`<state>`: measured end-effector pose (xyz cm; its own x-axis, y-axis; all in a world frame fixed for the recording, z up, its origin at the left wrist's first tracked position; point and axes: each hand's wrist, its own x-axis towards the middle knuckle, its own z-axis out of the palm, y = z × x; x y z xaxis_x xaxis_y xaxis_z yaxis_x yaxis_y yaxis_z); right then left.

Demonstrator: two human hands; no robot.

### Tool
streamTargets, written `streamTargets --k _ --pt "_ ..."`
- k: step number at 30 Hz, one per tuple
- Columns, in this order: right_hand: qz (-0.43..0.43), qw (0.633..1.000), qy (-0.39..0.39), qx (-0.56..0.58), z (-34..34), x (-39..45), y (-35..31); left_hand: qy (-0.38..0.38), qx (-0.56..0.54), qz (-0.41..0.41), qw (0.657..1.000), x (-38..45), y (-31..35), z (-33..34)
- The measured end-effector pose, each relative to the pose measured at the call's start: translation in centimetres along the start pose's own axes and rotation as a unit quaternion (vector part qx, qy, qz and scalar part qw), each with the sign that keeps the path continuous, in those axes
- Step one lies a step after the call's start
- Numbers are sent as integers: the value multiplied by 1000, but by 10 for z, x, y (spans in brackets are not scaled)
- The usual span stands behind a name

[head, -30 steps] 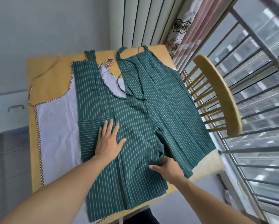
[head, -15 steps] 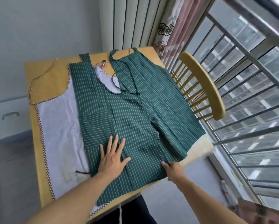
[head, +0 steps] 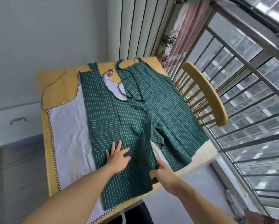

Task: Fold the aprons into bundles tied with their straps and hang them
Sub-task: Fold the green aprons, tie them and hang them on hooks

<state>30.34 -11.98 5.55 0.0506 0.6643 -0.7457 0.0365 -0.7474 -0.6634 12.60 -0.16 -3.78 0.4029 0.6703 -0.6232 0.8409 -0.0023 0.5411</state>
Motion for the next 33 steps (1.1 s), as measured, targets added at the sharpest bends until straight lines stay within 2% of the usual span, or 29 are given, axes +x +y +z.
streamTargets --k 2,4,6,7,8,10,13,15,17,20,28,33 --pt "-77 991 -53 -92 34 6 -9 85 -159 -36 983 -7 3 -20" --pt "-109 965 -112 -213 68 13 -14 148 -348 -101 920 -15 7 -48" --pt "-99 925 -145 -336 97 20 -15 131 -480 -155 853 -17 1 -73" --pt "-85 901 -154 -397 106 25 -12 128 -517 -163 831 -17 -6 -81" --pt "-65 882 -170 -436 116 32 -8 146 -528 -158 822 -18 -13 -88" --pt "-16 859 -200 -471 128 45 2 187 -492 -146 838 -18 -27 -92" --pt "16 868 -213 -448 131 52 3 177 -455 -161 857 -13 -45 -83" --pt "-7 877 -160 -454 125 52 3 184 -438 -169 863 -8 -47 -81" --pt "-37 885 -76 -458 113 56 5 204 -427 -174 863 -4 -45 -81" --pt "-47 912 2 -407 94 68 -2 214 -424 -185 860 2 -48 -86" --pt "-91 923 69 -368 63 138 -83 281 -410 -160 853 40 -54 -119" --pt "-130 919 116 -353 65 198 -149 315 -323 -124 884 71 -48 -131"
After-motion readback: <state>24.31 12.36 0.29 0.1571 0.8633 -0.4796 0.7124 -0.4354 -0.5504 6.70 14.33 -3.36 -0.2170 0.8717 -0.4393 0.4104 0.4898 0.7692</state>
